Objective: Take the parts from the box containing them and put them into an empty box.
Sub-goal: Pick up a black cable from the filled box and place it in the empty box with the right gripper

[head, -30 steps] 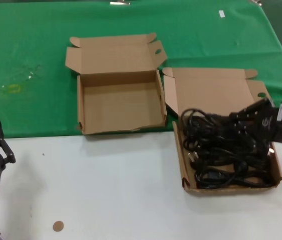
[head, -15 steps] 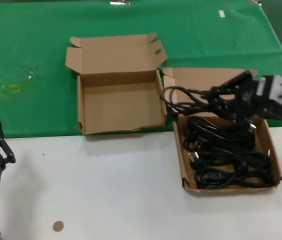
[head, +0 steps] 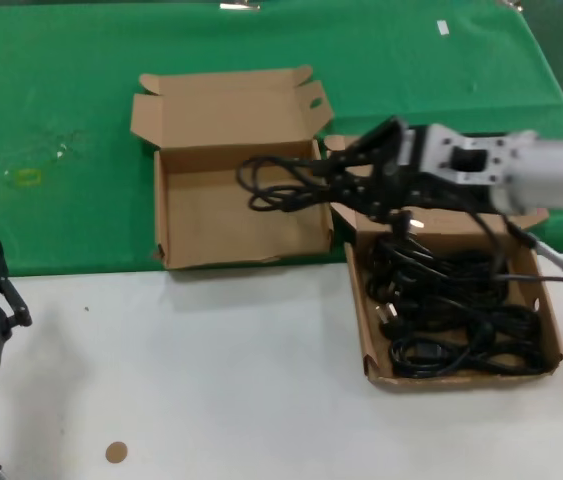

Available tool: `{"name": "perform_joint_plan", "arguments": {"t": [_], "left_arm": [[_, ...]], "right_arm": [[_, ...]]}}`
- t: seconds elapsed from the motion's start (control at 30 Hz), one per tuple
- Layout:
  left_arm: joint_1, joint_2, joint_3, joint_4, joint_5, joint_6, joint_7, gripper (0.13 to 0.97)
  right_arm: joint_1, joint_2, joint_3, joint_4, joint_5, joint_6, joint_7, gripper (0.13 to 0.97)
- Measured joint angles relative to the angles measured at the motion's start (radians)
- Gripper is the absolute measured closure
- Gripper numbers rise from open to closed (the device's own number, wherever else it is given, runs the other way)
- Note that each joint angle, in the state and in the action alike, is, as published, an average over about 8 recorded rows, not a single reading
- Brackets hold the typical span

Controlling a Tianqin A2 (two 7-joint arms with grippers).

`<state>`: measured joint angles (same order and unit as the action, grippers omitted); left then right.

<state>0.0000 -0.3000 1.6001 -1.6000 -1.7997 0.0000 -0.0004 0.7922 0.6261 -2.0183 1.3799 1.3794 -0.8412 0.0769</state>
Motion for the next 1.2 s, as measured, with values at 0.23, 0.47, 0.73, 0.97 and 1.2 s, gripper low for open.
{"name": "perform_joint_plan", "arguments": {"t": [0.23,0.47,0.73,0.97,1.2], "left_arm": [[0.0,0.0,0.0,0.0,0.0,0.0,0.0,0.953],[0.0,0.0,0.0,0.0,0.0,0.0,0.0,0.953],[0.0,0.0,0.0,0.0,0.0,0.0,0.0,0.953],[0.0,0.0,0.0,0.0,0.0,0.0,0.0,0.953],[0.0,0.0,0.0,0.0,0.0,0.0,0.0,0.953]], "right_arm": [[0.078,-0.131,-0.06,-0.108,-0.071,0.016,0.002,0.929],[0.163,-0.265,-0.104,-0.288,-0.119,0.055,-0.04,0.929],[0.266,-0.405,-0.113,-0.544,-0.115,0.111,-0.125,0.929],[0.347,-0.498,-0.093,-0.764,-0.074,0.15,-0.237,0.929],[0.384,-0.539,-0.076,-0.881,-0.045,0.17,-0.315,0.927]]}}
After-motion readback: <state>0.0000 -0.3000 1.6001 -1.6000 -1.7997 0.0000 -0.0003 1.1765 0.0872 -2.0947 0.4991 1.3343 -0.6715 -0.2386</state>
